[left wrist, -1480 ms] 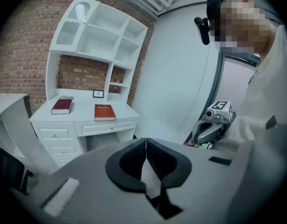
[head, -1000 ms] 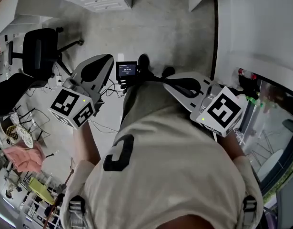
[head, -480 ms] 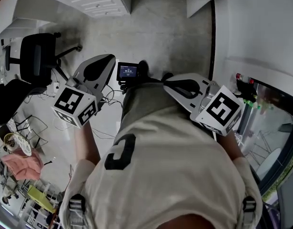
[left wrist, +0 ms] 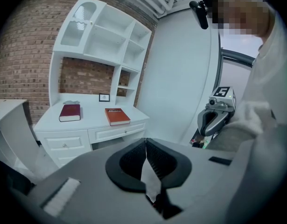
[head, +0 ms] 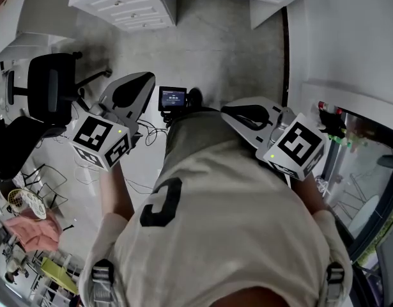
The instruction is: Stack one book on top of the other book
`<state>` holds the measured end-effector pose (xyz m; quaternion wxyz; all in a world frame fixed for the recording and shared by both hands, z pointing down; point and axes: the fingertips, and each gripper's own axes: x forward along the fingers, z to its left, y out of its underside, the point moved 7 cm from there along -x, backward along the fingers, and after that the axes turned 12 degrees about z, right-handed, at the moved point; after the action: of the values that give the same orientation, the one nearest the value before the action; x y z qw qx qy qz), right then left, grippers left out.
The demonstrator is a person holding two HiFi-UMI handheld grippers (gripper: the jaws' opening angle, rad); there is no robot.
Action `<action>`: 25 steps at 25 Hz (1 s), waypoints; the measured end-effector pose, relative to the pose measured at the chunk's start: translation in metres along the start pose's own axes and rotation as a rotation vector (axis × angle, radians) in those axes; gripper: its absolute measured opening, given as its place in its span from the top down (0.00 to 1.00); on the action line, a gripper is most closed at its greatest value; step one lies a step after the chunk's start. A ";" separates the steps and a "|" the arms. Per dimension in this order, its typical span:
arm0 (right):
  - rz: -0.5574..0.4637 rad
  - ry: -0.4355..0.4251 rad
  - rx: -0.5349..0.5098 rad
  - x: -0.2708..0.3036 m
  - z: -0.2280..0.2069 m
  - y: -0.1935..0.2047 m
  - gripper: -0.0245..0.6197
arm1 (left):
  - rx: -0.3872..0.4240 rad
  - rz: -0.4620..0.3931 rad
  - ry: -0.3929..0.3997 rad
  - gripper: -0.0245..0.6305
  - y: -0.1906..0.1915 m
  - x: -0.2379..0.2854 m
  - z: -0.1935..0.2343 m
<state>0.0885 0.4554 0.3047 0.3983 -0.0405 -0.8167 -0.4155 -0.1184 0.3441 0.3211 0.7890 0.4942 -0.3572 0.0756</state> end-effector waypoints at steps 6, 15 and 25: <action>0.007 0.023 0.002 0.007 -0.005 -0.015 0.95 | -0.041 -0.053 0.050 0.96 -0.001 -0.004 0.012; 0.064 0.015 -0.024 0.034 -0.007 -0.042 0.95 | -0.129 -0.097 0.031 0.96 0.016 -0.018 0.046; 0.083 0.016 0.022 0.043 0.000 -0.043 0.95 | -0.153 -0.094 0.039 0.96 0.021 -0.019 0.061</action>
<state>0.0418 0.4161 0.3063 0.4223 -0.0664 -0.8156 -0.3899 -0.1724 0.3080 0.3403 0.8340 0.4471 -0.3228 0.0206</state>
